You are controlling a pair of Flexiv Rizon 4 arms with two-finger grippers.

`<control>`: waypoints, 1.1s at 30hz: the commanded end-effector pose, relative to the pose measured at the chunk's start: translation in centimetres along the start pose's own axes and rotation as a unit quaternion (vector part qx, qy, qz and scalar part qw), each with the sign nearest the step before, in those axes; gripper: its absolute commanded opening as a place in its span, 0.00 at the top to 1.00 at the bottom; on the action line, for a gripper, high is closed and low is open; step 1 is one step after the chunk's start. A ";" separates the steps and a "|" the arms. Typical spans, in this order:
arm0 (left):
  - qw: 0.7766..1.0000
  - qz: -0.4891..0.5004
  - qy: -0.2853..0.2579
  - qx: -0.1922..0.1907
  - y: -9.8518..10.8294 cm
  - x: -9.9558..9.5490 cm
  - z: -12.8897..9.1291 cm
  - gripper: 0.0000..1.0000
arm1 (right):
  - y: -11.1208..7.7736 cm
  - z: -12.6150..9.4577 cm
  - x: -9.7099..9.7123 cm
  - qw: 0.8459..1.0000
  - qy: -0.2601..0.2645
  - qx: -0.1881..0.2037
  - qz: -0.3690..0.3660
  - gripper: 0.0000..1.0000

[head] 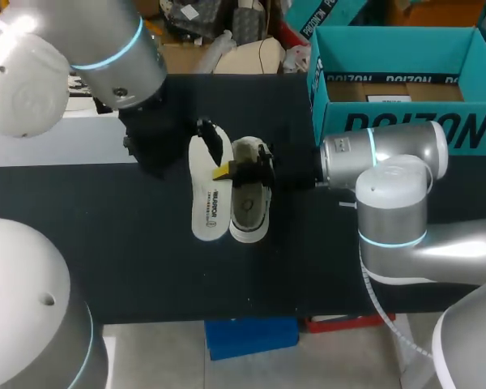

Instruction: Take the shoe out of the shoebox, open the shoe tongue, remove and reinsert the insole, then place the shoe into the shoebox

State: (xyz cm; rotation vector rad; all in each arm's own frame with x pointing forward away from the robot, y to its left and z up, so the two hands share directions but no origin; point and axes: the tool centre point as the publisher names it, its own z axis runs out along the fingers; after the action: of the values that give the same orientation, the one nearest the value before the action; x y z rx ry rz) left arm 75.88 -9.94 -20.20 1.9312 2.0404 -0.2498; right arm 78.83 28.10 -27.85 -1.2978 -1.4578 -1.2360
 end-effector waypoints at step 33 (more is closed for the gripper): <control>0.930 -0.044 -0.361 -0.041 -3.3 4.6 -0.4 0.00 | 0.0 0.1 0.0 1.000 0.000 -0.001 0.000 1.00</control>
State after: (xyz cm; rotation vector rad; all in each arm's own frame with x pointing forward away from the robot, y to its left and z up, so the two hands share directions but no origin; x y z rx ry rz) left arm 72.60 -5.49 -21.16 1.4587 1.6924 -0.6894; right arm 78.84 28.09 -27.85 -1.2979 -1.4578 -1.2359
